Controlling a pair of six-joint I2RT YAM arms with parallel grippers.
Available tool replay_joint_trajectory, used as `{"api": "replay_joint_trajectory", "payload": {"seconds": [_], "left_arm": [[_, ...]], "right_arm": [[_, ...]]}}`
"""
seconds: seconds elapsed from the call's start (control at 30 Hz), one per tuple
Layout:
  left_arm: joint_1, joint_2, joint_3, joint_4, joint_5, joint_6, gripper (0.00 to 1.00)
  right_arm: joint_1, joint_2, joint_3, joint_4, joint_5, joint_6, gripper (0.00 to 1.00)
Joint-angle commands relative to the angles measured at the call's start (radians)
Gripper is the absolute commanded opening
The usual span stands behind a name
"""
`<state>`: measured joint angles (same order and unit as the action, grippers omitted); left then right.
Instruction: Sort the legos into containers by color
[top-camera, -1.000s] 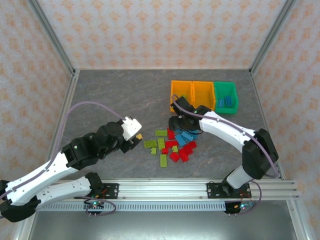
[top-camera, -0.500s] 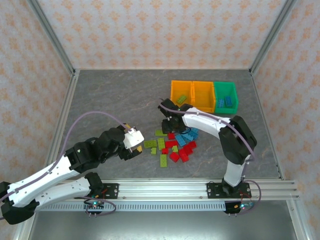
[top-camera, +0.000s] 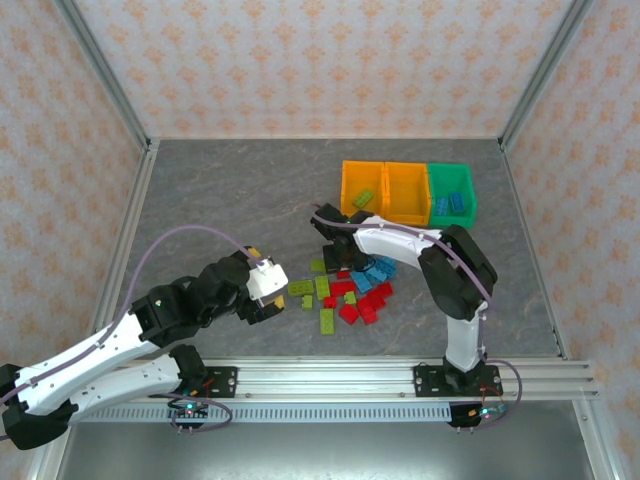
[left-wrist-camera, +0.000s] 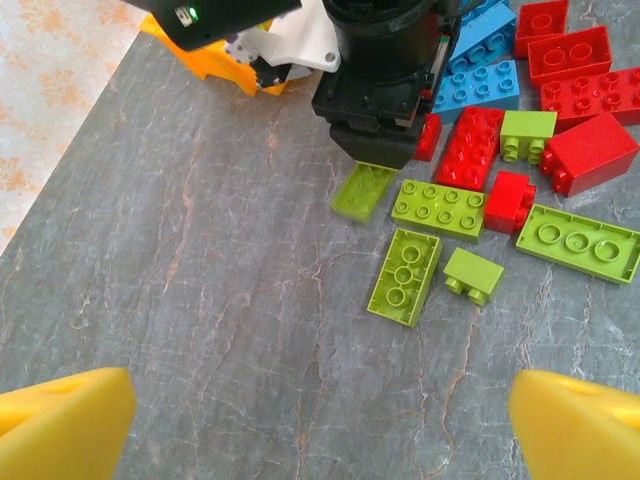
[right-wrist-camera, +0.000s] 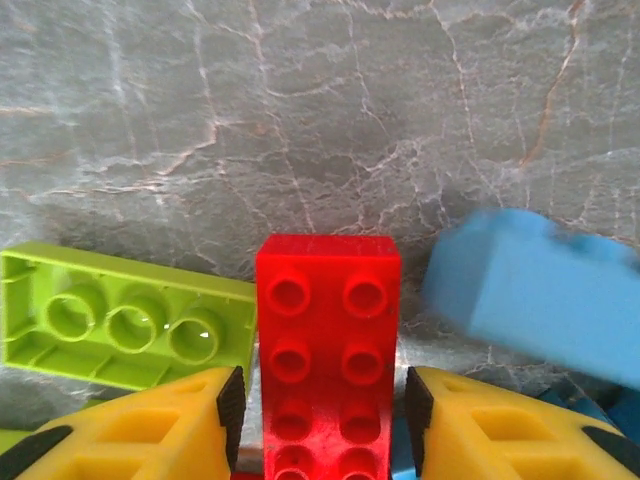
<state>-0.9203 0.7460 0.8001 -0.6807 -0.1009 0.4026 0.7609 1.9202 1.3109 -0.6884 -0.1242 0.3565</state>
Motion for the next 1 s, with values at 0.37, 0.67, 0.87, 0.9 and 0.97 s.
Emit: {"api": "replay_joint_trajectory", "payload": {"seconds": [0.37, 0.67, 0.87, 0.9, 0.97], "left_arm": [[0.009, -0.009, -0.012, 0.025, 0.004, 0.023, 1.0], [0.01, -0.02, -0.022, 0.04, 0.006, 0.021, 1.0], [0.011, -0.02, -0.023, 0.04, -0.001, 0.019, 1.0], [0.011, -0.021, -0.024, 0.04, -0.003, 0.019, 1.0], [0.011, -0.022, -0.024, 0.042, -0.01, 0.017, 1.0]], "right_arm": [[0.003, -0.112, -0.031, 0.043, 0.076, 0.028, 0.25], [-0.178, -0.408, -0.088, 0.151, 0.347, 0.029, 0.24], [-0.476, -0.21, 0.096, 0.188, 0.196, -0.037, 0.24], [-0.494, -0.162, 0.141, 0.17, 0.189, -0.045, 0.24], [-0.523, -0.056, 0.237, 0.138, 0.168, -0.062, 0.25]]}}
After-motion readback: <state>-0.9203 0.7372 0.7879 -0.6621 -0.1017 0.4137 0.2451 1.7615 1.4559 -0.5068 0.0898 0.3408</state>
